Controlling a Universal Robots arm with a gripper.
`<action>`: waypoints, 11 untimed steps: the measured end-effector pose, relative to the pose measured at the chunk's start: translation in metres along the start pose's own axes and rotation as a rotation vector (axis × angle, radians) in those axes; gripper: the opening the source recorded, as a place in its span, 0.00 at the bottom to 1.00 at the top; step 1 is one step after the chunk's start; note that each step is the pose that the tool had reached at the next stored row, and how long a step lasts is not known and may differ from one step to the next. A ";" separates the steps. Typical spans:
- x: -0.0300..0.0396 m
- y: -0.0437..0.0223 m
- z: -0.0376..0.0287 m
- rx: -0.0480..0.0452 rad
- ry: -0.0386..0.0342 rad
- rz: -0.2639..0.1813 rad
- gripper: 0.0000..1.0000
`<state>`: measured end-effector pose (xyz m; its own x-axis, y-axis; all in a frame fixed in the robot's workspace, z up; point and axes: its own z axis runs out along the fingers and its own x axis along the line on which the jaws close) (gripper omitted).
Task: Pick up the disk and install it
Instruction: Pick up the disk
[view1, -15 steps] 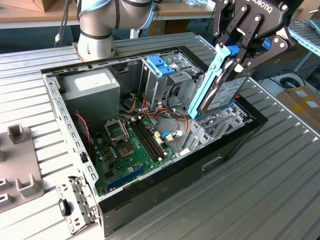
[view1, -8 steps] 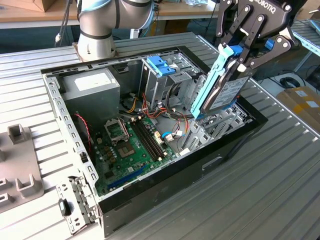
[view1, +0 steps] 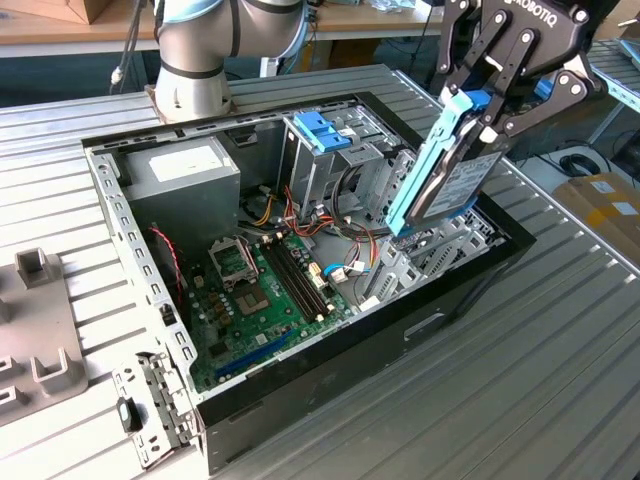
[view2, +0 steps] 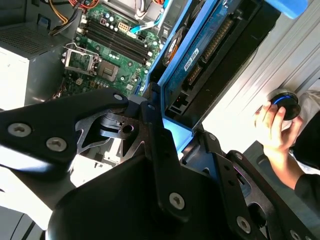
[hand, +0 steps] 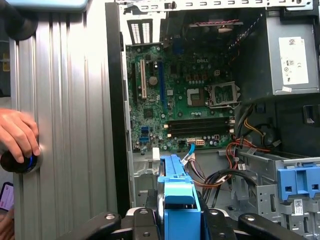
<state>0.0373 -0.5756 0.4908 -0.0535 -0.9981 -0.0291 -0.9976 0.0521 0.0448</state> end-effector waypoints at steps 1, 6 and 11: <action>0.0000 -0.0006 0.0000 0.0000 0.0000 0.000 0.37; -0.0002 -0.0052 0.0000 0.0000 0.0000 0.000 0.37; -0.0004 -0.0084 0.0000 0.0000 0.0000 0.000 0.37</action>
<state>0.0457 -0.5756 0.4905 -0.0534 -0.9981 -0.0292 -0.9976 0.0521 0.0448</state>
